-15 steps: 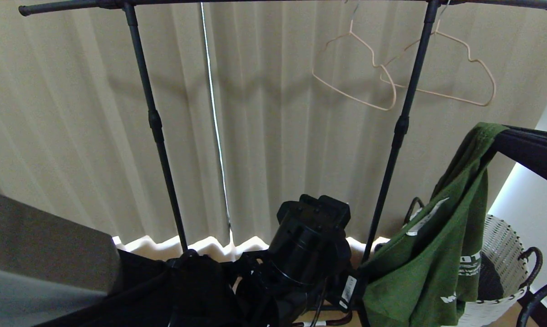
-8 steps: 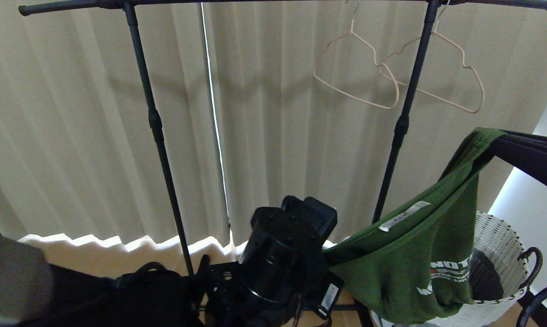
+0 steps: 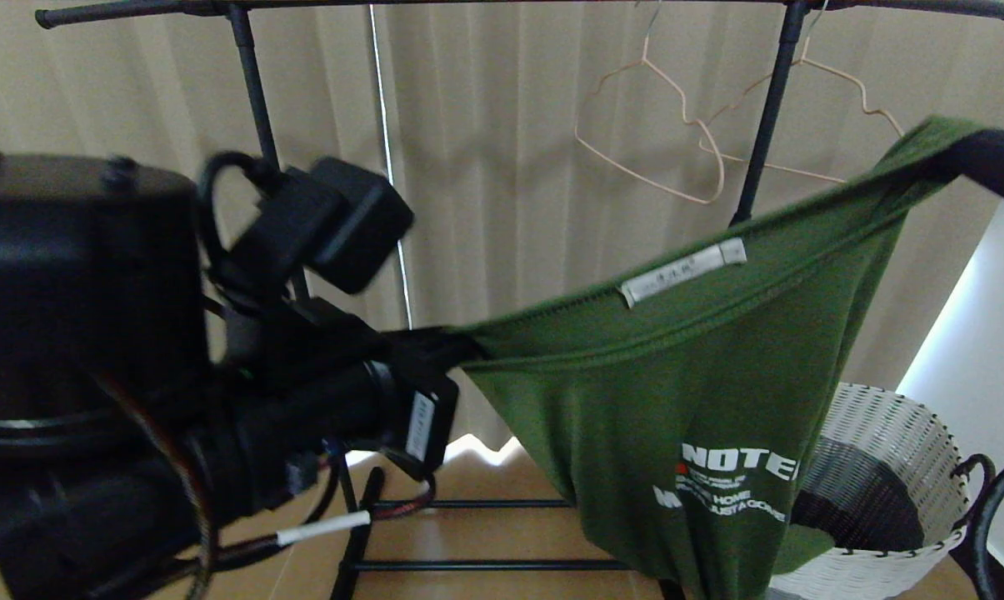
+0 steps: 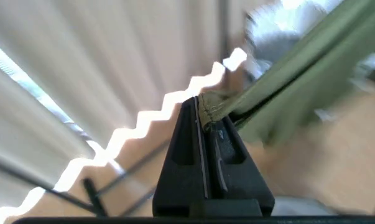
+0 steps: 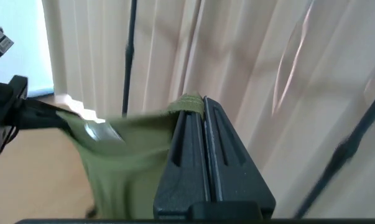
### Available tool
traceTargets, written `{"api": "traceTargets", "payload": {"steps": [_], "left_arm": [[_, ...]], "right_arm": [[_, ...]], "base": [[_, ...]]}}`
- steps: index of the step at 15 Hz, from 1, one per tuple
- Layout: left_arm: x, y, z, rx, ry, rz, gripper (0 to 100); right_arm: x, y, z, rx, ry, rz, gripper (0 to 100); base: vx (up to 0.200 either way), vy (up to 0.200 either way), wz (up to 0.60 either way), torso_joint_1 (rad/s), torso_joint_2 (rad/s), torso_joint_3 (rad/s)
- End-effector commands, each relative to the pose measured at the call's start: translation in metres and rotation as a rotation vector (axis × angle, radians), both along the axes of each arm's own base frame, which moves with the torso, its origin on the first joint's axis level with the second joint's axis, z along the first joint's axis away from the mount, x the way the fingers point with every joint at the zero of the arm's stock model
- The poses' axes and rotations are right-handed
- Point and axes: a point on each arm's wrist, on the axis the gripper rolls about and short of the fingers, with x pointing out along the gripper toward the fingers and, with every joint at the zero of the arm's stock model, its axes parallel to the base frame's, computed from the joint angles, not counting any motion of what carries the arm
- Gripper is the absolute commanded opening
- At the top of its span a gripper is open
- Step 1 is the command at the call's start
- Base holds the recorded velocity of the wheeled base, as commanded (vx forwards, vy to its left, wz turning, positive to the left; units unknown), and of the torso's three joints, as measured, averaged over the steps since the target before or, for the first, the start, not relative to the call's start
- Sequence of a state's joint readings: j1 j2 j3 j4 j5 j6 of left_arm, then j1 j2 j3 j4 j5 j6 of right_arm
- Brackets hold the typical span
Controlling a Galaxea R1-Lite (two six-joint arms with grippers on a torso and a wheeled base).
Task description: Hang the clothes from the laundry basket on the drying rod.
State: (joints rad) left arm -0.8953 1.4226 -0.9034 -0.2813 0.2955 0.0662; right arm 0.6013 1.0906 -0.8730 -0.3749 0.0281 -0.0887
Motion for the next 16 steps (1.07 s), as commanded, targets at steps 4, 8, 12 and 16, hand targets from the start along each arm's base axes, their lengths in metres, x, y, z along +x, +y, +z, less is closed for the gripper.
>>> {"api": "traceTargets", "payload": {"steps": [4, 8, 12, 16], "left_arm": [[-0.001, 0.023, 0.059, -0.126, -0.114, 0.056, 0], [0.008, 0.032, 0.103, -0.165, -0.152, 0.102, 0], [0.005, 0.036, 0.109, -0.066, -0.066, 0.106, 0], [0.003, 0.039, 0.116, -0.098, -0.079, 0.080, 0]], "right_arm": [[0.009, 0.006, 0.000, -0.010, 0.016, -0.008, 0], [0.017, 0.010, -0.045, -0.098, 0.142, -0.019, 0], [0.040, 0.023, -0.038, -0.047, 0.191, -0.024, 0], [0.057, 0.031, -0.029, 0.039, 0.233, -0.033, 0]], "base": [[0.000, 0.000, 0.00, 0.000, 0.00, 0.000], [0.000, 0.000, 0.00, 0.000, 0.00, 0.000], [0.000, 0.000, 0.00, 0.000, 0.00, 0.000], [0.000, 0.000, 0.00, 0.000, 0.00, 0.000]]}}
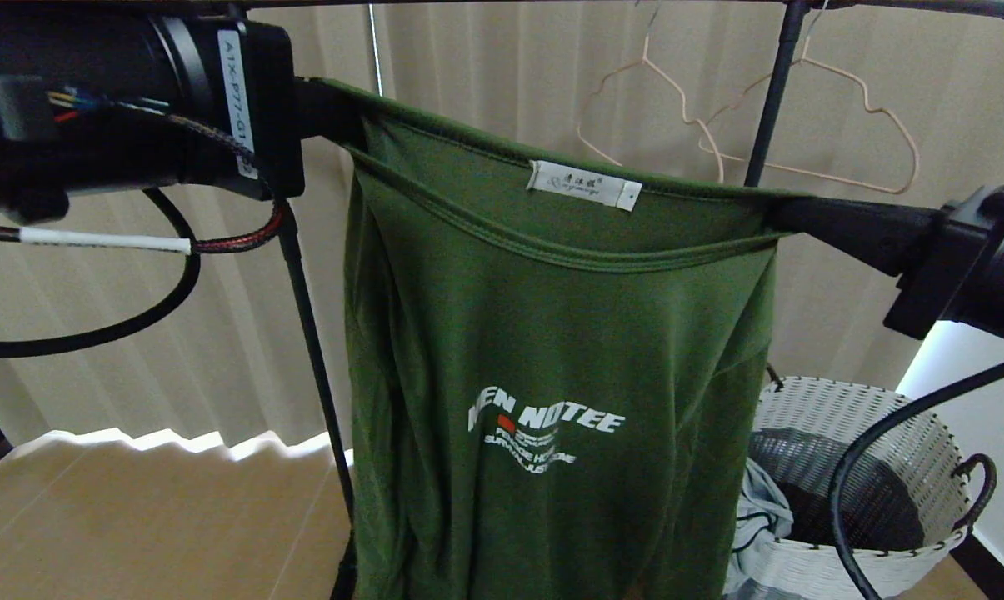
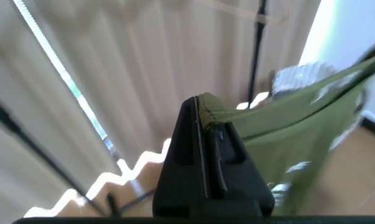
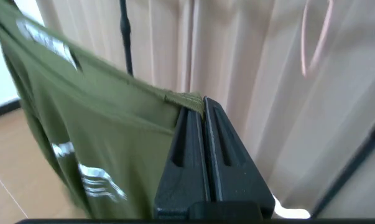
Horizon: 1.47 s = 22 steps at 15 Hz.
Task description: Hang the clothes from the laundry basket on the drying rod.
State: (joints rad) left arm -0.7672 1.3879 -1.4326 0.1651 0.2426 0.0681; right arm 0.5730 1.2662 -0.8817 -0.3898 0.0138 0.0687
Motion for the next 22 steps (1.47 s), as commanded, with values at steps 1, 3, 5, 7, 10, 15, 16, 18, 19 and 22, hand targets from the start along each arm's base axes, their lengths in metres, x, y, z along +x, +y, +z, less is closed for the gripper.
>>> {"api": "traceTargets", "payload": {"steps": [1, 3, 5, 7, 10, 15, 16, 18, 19, 22], "left_arm": [[-0.002, 0.004, 0.006, -0.023, -0.011, -0.067, 0], [-0.001, 0.008, 0.003, -0.016, -0.004, -0.067, 0], [0.001, 0.007, -0.004, 0.002, 0.013, -0.064, 0], [0.004, 0.004, -0.021, 0.040, 0.048, -0.059, 0], [0.015, 0.004, -0.046, 0.156, -0.010, 0.061, 0], [0.042, -0.013, -0.052, 0.108, -0.152, 0.120, 0], [0.046, -0.016, -0.052, 0.100, -0.158, 0.124, 0], [0.055, -0.024, -0.051, 0.067, -0.186, 0.139, 0], [0.060, -0.028, -0.052, 0.058, -0.196, 0.149, 0], [0.069, -0.034, -0.056, 0.064, -0.188, 0.156, 0]], "right_arm": [[0.013, 0.004, 0.007, 0.009, -0.008, -0.018, 0], [0.010, 0.002, 0.016, 0.026, -0.035, -0.018, 0], [0.007, 0.000, 0.022, 0.035, -0.057, -0.016, 0], [0.004, -0.002, 0.024, 0.037, -0.067, -0.018, 0], [-0.005, -0.007, 0.028, 0.047, -0.088, -0.018, 0], [-0.027, -0.020, 0.035, 0.062, -0.116, -0.008, 0], [-0.033, -0.023, 0.035, 0.059, -0.109, -0.001, 0], [-0.056, -0.029, 0.032, 0.031, -0.073, 0.094, 0], [-0.069, -0.033, 0.028, 0.017, -0.057, 0.190, 0], [-0.081, -0.037, 0.017, 0.003, -0.041, 0.329, 0]], "base": [[0.000, 0.000, 0.00, 0.000, 0.00, 0.000], [0.000, 0.000, 0.00, 0.000, 0.00, 0.000], [0.000, 0.000, 0.00, 0.000, 0.00, 0.000], [0.000, 0.000, 0.00, 0.000, 0.00, 0.000], [0.000, 0.000, 0.00, 0.000, 0.00, 0.000], [0.000, 0.000, 0.00, 0.000, 0.00, 0.000], [0.000, 0.000, 0.00, 0.000, 0.00, 0.000], [0.000, 0.000, 0.00, 0.000, 0.00, 0.000], [0.000, 0.000, 0.00, 0.000, 0.00, 0.000], [0.000, 0.000, 0.00, 0.000, 0.00, 0.000]]}}
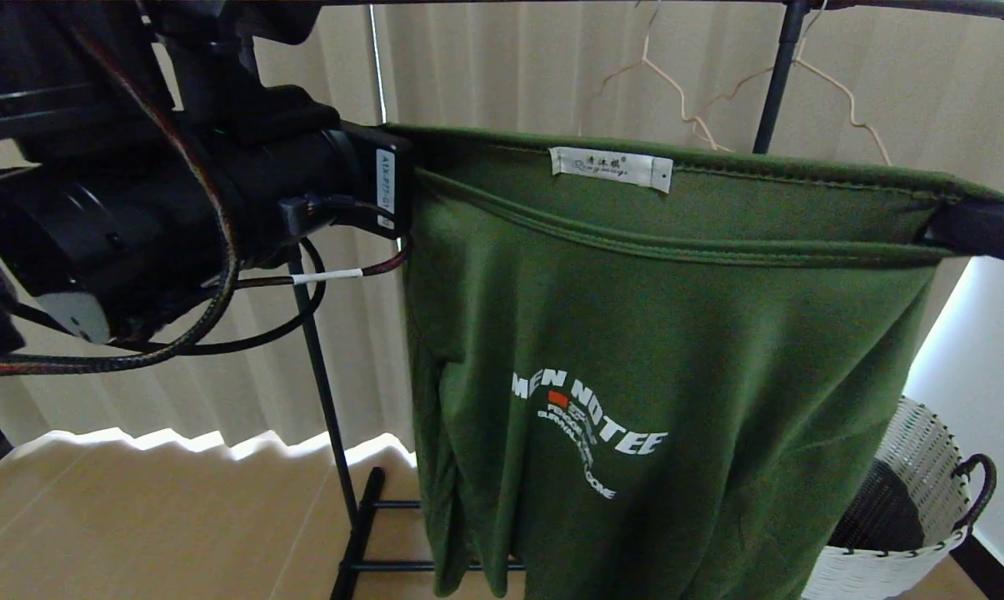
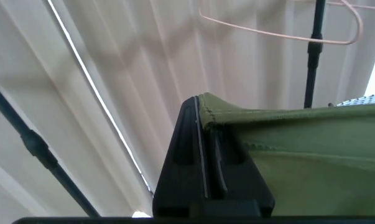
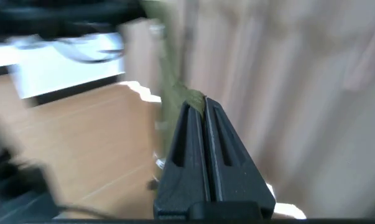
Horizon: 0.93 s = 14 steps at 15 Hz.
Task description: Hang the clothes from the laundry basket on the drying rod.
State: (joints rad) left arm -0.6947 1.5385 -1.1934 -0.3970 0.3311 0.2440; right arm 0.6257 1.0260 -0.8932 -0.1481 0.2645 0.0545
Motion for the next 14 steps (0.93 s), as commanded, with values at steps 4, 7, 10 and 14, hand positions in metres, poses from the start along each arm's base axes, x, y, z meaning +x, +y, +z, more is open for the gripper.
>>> {"api": "traceTargets", "payload": {"steps": [4, 7, 10, 14], "left_arm": [[0.009, -0.008, -0.007, 0.014, 0.019, 0.003, 0], [0.008, -0.005, -0.007, 0.020, 0.026, 0.009, 0], [-0.002, 0.003, -0.004, 0.027, 0.064, -0.003, 0], [-0.024, 0.020, 0.004, 0.015, 0.079, -0.085, 0]], "right_arm": [[-0.011, -0.007, -0.003, 0.008, -0.013, 0.026, 0], [0.008, -0.007, -0.008, -0.042, -0.012, -0.080, 0], [0.027, -0.005, -0.010, -0.066, -0.022, -0.164, 0], [0.056, 0.008, -0.014, -0.052, -0.038, -0.279, 0]], "base": [[0.000, 0.000, 0.00, 0.000, 0.00, 0.000], [0.000, 0.000, 0.00, 0.000, 0.00, 0.000], [0.000, 0.000, 0.00, 0.000, 0.00, 0.000], [0.000, 0.000, 0.00, 0.000, 0.00, 0.000]]}}
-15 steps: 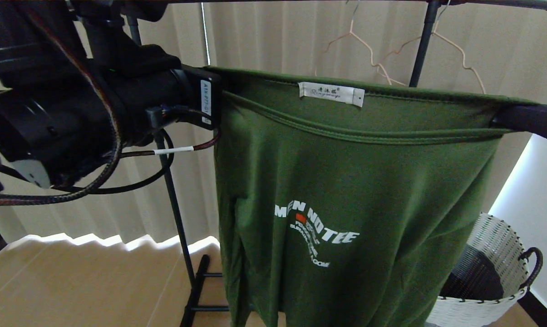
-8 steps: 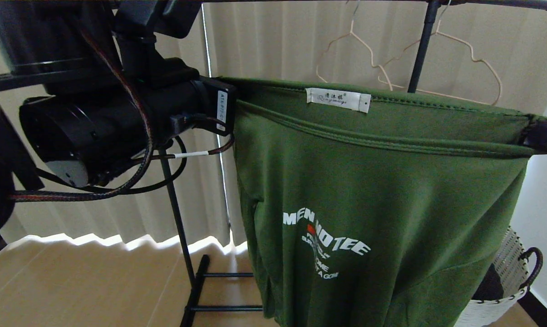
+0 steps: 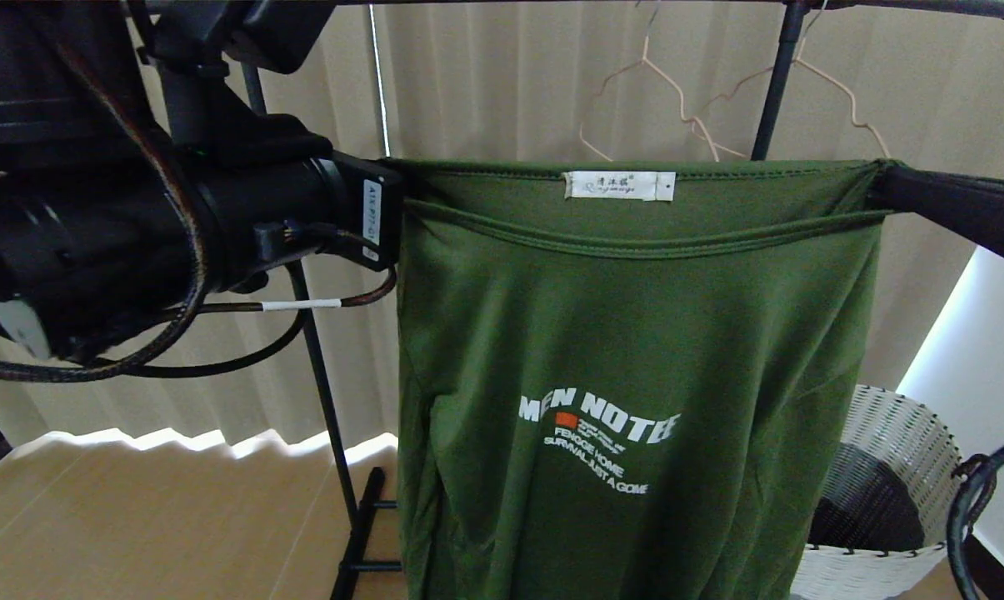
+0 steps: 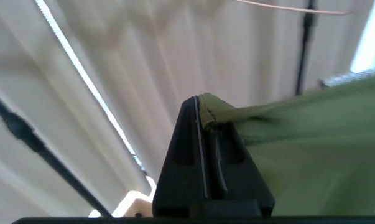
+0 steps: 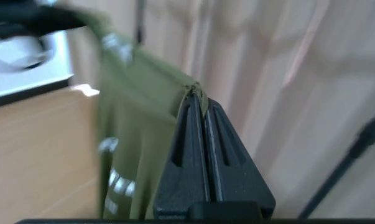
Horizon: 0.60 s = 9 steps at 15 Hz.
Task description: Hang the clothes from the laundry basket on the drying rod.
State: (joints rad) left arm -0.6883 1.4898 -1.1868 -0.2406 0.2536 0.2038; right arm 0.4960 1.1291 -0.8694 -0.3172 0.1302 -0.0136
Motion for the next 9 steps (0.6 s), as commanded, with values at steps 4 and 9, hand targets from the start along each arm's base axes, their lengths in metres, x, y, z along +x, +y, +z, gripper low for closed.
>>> {"api": "traceTargets", "payload": {"steps": [4, 9], "left_arm": [[-0.050, 0.034, 0.013, -0.005, 0.021, -0.232, 0], [-0.067, 0.045, 0.006, -0.001, 0.018, -0.318, 0]], "right_arm": [[0.052, 0.022, -0.010, 0.008, -0.003, -0.061, 0], [0.070, 0.027, -0.010, 0.033, -0.011, -0.075, 0]], "base": [[0.000, 0.000, 0.00, 0.000, 0.00, 0.000], [0.000, 0.000, 0.00, 0.000, 0.00, 0.000]]}}
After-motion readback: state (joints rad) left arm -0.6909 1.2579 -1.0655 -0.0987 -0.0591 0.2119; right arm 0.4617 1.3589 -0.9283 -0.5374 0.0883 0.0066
